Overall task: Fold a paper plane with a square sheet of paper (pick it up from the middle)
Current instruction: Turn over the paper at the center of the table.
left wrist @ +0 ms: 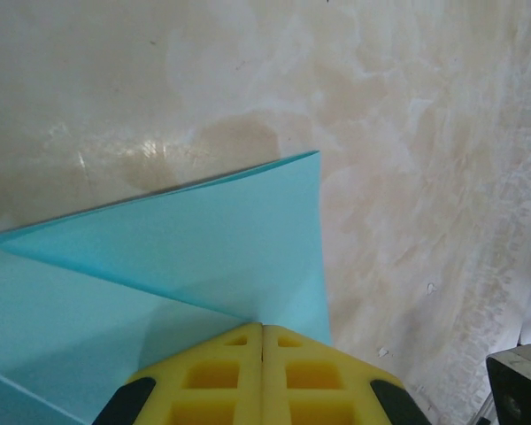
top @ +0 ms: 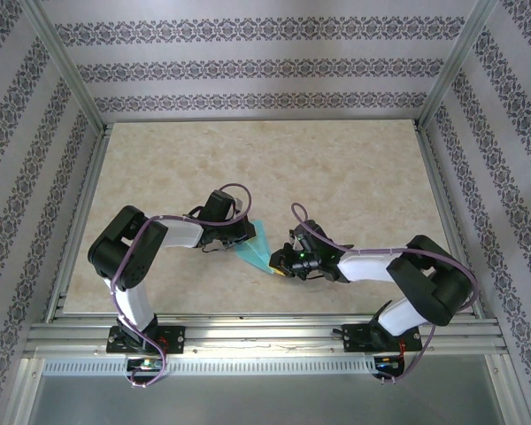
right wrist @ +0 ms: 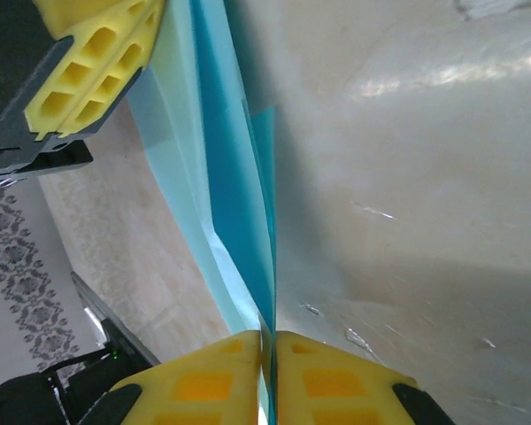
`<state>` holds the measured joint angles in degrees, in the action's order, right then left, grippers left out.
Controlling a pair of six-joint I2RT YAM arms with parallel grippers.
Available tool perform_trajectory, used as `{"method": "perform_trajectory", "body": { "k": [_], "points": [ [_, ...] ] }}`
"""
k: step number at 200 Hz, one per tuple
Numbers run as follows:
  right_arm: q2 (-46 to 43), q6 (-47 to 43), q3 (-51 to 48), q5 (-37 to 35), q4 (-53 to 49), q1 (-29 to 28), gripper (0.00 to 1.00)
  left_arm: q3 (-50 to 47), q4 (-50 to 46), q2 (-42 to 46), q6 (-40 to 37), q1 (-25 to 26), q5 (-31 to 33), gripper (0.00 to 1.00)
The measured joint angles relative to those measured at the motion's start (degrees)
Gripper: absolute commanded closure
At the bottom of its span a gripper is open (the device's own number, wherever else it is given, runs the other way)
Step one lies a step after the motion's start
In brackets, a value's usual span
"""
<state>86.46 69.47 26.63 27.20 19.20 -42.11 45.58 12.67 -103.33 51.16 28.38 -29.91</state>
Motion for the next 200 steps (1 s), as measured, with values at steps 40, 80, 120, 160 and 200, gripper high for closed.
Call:
{"method": "perform_trajectory", "body": {
  "k": [40, 80, 120, 160, 200],
  "points": [
    [1.3, 0.1, -1.6, 2.3, 5.8, 0.0, 0.95, 0.0, 0.0, 0.0, 0.4, 0.0, 0.0, 0.91],
    [1.0, -0.6, -3.2, 2.5, 8.6, 0.0, 1.00, -0.3, 0.0, 2.4, 0.8, 0.0, 0.0, 0.67],
    [-5.1, -4.3, -3.7, 2.6, 6.1, 1.0, 1.00, -0.9, -0.2, 10.9, 0.0, 0.0, 0.7, 0.55],
    [-17.4, -14.5, -1.8, -1.6, -9.0, 2.4, 1.00, -0.7, -5.7, 20.8, -3.6, 0.0, 5.0, 0.51],
    [-28.6, -32.3, 9.7, -16.9, -32.2, 2.5, 1.00, -0.6, -12.4, 29.8, -7.7, 0.0, 13.1, 0.48]
  ]
}}
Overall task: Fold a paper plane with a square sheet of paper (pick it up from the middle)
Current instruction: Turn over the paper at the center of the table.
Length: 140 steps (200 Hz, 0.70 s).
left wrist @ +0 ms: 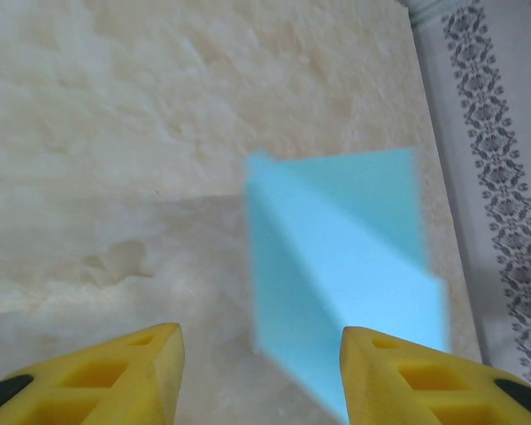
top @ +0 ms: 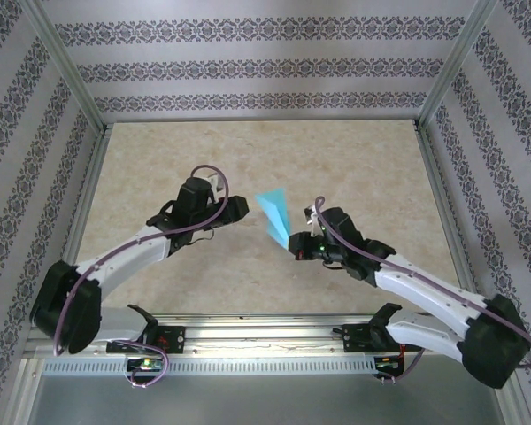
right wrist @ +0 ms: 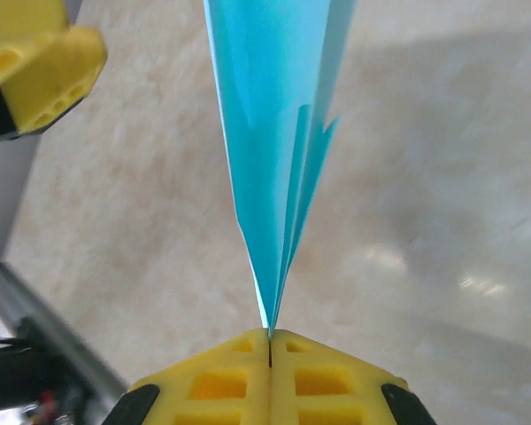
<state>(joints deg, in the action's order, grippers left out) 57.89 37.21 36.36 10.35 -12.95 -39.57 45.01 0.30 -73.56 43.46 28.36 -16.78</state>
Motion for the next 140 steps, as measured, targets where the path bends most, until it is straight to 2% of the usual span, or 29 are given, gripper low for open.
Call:
{"method": "perform_trajectory", "body": {
  "k": [34, 78, 113, 140],
  "points": [
    [2.0, -12.3, 12.0, -15.0, -16.2, -0.1, 1.00, -1.6, -2.1, 7.8, -2.0, -0.4, 7.3, 0.43],
    [9.4, -21.2, 22.4, -31.8, -30.3, -3.0, 1.00, -6.3, -2.9, 14.2, -3.4, -1.0, 15.5, 0.40],
    [14.5, -24.7, 25.4, -40.8, -37.3, -3.8, 1.00, -6.8, -3.6, 16.2, -4.4, -1.8, 19.0, 0.39],
    [19.4, -26.3, 26.7, -45.0, -39.4, -5.4, 1.00, -7.5, -3.8, 18.3, -4.5, -2.3, 20.6, 0.39]
  ]
}}
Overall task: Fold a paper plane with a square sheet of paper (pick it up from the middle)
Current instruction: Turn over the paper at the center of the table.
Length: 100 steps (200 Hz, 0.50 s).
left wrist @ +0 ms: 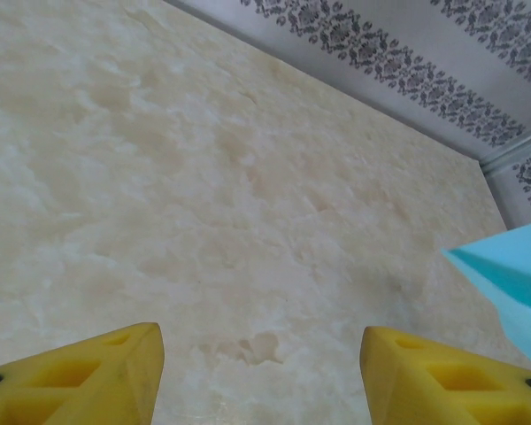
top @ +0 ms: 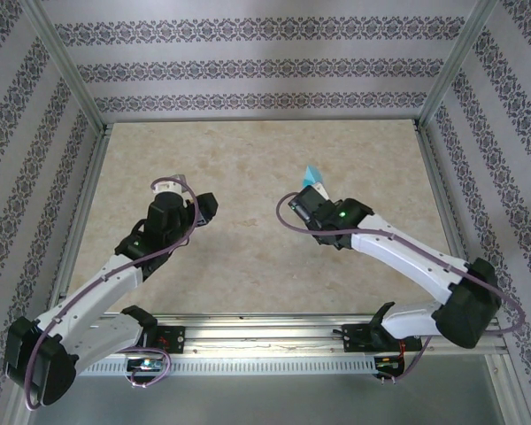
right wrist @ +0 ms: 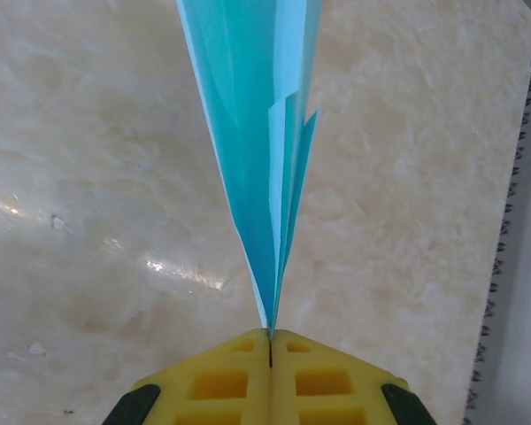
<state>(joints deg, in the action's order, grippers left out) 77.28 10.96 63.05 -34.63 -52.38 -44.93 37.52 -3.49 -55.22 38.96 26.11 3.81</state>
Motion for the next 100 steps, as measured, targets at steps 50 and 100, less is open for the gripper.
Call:
{"method": "perform_trajectory", "body": {
  "k": [50, 100],
  "points": [
    [9.9, -0.7, 1.1, -2.1, -1.8, -6.1, 1.00, -1.3, -2.0, 4.0, 0.0, -0.7, 2.7, 0.37],
    [18.1, -0.8, 1.1, 5.6, -0.5, -13.4, 0.89, -1.3, -3.6, 6.1, 0.0, -1.5, 3.8, 0.37]
  ]
}}
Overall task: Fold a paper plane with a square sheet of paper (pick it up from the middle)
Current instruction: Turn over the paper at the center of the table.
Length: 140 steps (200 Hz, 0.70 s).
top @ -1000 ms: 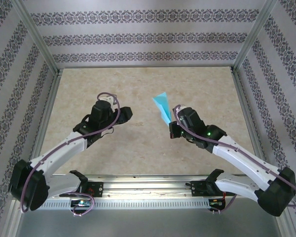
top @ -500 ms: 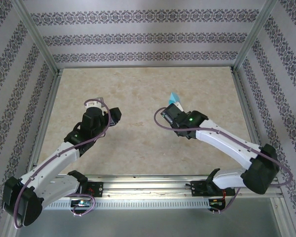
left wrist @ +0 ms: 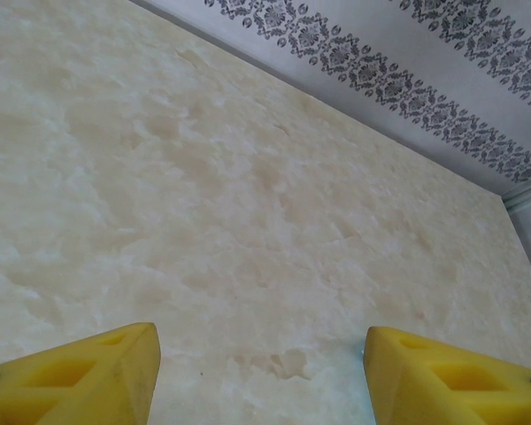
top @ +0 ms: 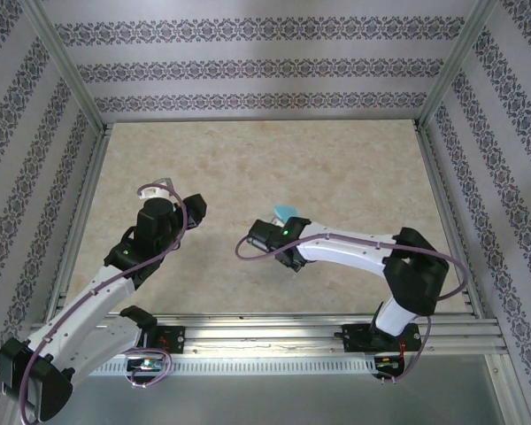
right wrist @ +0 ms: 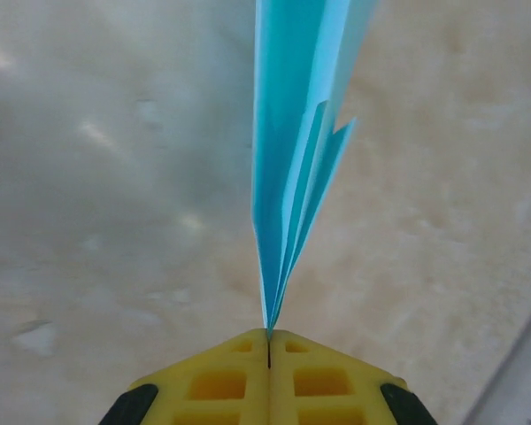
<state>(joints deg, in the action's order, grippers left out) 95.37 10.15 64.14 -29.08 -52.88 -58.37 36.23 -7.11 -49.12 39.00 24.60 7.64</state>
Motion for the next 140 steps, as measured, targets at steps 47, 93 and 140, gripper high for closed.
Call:
{"method": "perform_trajectory", "body": {
  "k": [47, 93, 140],
  "points": [
    [-1.2, 1.9, -1.4, 14.5, 6.5, -0.7, 0.65, 0.0, 0.0, -0.3, 0.0, -0.3, -0.3, 0.37],
    [-19.4, 9.3, -12.3, 30.8, 21.5, 9.0, 0.70, 0.0, 0.2, -4.2, 0.6, -0.3, -5.4, 0.48],
    [-22.2, 23.8, -28.4, 48.5, 40.2, 25.1, 0.85, 0.4, 2.6, -13.3, 2.0, -0.3, -16.2, 0.49]
  ]
}}
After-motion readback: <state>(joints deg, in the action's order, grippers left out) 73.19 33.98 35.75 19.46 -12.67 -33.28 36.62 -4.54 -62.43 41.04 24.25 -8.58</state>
